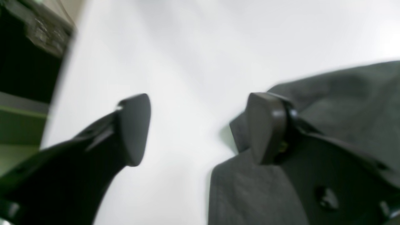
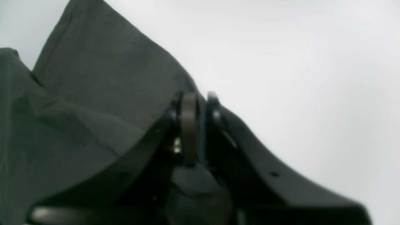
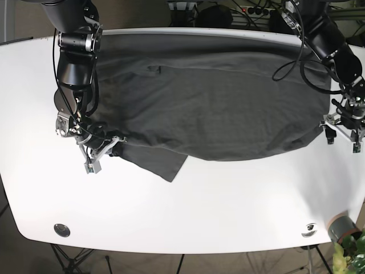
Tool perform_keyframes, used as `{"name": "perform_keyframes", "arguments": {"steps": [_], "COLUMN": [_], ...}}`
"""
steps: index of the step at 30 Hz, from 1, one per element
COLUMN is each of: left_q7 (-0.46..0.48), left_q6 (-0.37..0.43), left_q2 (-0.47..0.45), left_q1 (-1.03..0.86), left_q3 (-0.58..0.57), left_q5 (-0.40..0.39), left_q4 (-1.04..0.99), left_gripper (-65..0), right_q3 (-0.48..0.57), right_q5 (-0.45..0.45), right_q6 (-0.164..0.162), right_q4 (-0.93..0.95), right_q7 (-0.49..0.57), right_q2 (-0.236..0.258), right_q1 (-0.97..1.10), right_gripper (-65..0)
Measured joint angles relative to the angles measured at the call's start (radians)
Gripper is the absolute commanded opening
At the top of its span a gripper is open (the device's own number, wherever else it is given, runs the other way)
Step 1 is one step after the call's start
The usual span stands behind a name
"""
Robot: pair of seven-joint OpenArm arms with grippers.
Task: Fold the T-shirt properly
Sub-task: 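Release the edge and move the right gripper to the shirt's hem corner, then grasp the hem corners with both grippers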
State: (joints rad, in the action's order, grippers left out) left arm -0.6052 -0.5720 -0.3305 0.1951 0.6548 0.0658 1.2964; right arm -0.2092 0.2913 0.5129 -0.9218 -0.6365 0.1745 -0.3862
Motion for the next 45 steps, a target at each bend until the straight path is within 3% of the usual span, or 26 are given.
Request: {"name": "perform_keyframes", "arguments": {"steps": [4,20,28,34,39,45], "left_q7": [0.008,0.034,0.132,0.131,0.129,0.077], "left_q6": [0.036,-0.013,-0.011,-0.012,-0.012,-0.020], "left_q2": [-0.012,0.022,0.011,0.011,0.010,0.025], "left_q1": [0.034,0.080,0.108,0.109,0.112,0.103], "left_q3": [-0.037,-0.039,-0.040,-0.040,-0.040,-0.041], "left_q5": [-0.006,-0.021,-0.018,-0.022,-0.022,-0.006], "left_q4": [-0.097,-0.318,-0.405,-0.406,-0.400,-0.243], "left_gripper": [-16.2,-17.6,-40.3,-63.6,-65.0,-65.0], "right_q3": [0.001,-0.001,-0.003,-0.003,0.002,0.001], "right_q5": [-0.002,0.001,0.001,0.001,-0.024,-0.023], "right_q6": [0.000,0.000,0.000,0.000,0.000,-0.006], "right_q4": [0.000,0.000,0.000,0.000,-0.050,-0.130], "right_q7": [-0.001,-0.003,-0.003,-0.003,-0.032,-0.055], "right_q2": [-0.001,0.000,-0.001,0.000,0.000,0.000], "right_q1": [0.000,0.000,0.000,0.000,0.009,0.019], "right_gripper": [-62.6,-62.5,-62.5,-62.6,-62.8,-62.8]}}
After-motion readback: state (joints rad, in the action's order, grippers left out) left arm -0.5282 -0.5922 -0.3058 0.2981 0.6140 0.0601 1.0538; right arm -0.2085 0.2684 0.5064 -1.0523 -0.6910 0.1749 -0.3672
